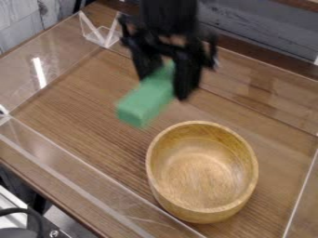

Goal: Remove the green block from inside the brown bowl and put it on the table

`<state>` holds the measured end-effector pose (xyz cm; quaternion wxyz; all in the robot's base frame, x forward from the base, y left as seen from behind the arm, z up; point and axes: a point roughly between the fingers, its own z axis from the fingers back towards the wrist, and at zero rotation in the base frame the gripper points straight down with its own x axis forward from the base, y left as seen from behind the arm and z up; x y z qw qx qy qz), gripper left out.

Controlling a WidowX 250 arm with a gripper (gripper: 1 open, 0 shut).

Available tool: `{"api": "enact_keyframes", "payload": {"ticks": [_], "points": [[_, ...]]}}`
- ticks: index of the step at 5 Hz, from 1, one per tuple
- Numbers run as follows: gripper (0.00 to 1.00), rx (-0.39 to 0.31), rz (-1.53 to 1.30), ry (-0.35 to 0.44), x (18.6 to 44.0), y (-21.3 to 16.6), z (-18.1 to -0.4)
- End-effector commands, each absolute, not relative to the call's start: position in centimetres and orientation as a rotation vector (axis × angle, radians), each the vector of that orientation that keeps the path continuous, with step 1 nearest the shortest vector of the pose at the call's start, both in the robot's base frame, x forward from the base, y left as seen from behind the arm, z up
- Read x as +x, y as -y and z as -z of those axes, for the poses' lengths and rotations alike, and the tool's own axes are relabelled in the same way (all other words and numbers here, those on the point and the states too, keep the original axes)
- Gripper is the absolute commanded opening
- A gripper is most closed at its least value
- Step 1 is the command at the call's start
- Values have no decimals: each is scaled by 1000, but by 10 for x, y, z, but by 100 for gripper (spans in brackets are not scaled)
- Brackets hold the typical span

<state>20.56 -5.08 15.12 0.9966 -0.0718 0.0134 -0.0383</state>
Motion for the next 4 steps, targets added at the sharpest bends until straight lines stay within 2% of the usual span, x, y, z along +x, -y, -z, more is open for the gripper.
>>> {"api": "enact_keyframes", "payload": {"ticks": [1, 2, 4], "points": [[0, -147, 89, 35, 192, 99, -153], [0, -140, 65, 55, 201, 94, -162], [0, -139, 54, 74, 206, 95, -152]]}}
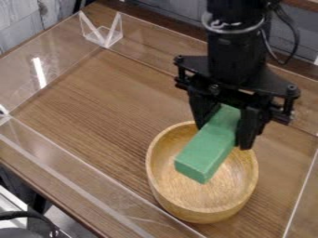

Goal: Remove the green block from inside the brown bowl and put it on the table

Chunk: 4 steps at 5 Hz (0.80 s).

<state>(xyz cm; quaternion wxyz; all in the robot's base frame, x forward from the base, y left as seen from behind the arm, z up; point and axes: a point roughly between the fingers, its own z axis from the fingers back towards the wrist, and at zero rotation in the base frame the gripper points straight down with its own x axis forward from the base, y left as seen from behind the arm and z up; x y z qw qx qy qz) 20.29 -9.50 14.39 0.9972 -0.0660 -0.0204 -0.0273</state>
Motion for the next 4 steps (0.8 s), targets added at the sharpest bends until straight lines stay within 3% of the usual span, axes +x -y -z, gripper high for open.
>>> {"api": "enact_keyframes", "payload": {"ticks": [1, 4], "points": [[0, -138, 48, 80, 208, 92, -150], [0, -137, 32, 100, 211, 85, -146]]}}
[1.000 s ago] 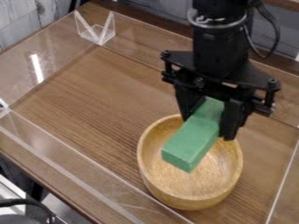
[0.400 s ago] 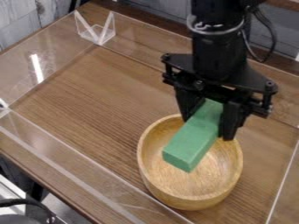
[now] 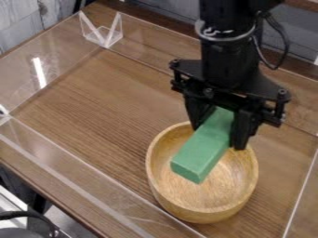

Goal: Remove the green block from inside the brown bowl and put it on the table

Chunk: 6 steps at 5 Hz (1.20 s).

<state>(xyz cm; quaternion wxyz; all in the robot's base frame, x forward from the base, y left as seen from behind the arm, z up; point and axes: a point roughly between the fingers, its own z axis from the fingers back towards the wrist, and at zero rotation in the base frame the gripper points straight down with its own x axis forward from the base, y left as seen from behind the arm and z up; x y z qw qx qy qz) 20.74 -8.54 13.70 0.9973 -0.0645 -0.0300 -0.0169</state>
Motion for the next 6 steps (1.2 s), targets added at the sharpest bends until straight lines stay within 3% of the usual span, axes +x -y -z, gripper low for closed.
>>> {"api": "enact_keyframes", "payload": {"ticks": [1, 3, 6], "points": [[0, -136, 26, 106, 213, 82, -145], [0, -134, 12, 119, 215, 76, -146], [0, -119, -22, 137, 206, 32, -143]]}}
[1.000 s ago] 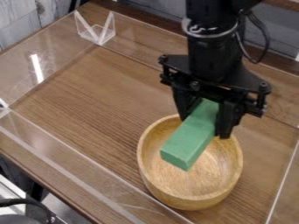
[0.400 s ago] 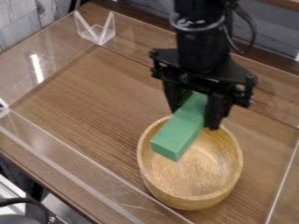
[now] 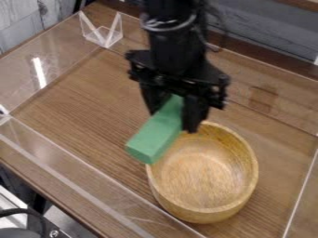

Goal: Remove the green block from inside the brown bowl and put it on the table

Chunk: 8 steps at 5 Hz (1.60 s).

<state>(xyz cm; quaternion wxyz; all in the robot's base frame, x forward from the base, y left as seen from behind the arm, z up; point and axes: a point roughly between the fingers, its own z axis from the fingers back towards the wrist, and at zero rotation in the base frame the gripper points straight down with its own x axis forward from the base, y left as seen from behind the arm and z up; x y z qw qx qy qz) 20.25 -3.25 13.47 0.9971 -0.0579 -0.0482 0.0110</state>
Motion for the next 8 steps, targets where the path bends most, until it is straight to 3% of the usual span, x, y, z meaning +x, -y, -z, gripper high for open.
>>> {"api": "enact_keyframes", "payload": {"ticks": [1, 8], "points": [[0, -114, -16, 144, 201, 24, -136], [0, -144, -37, 168, 208, 12, -123]]}}
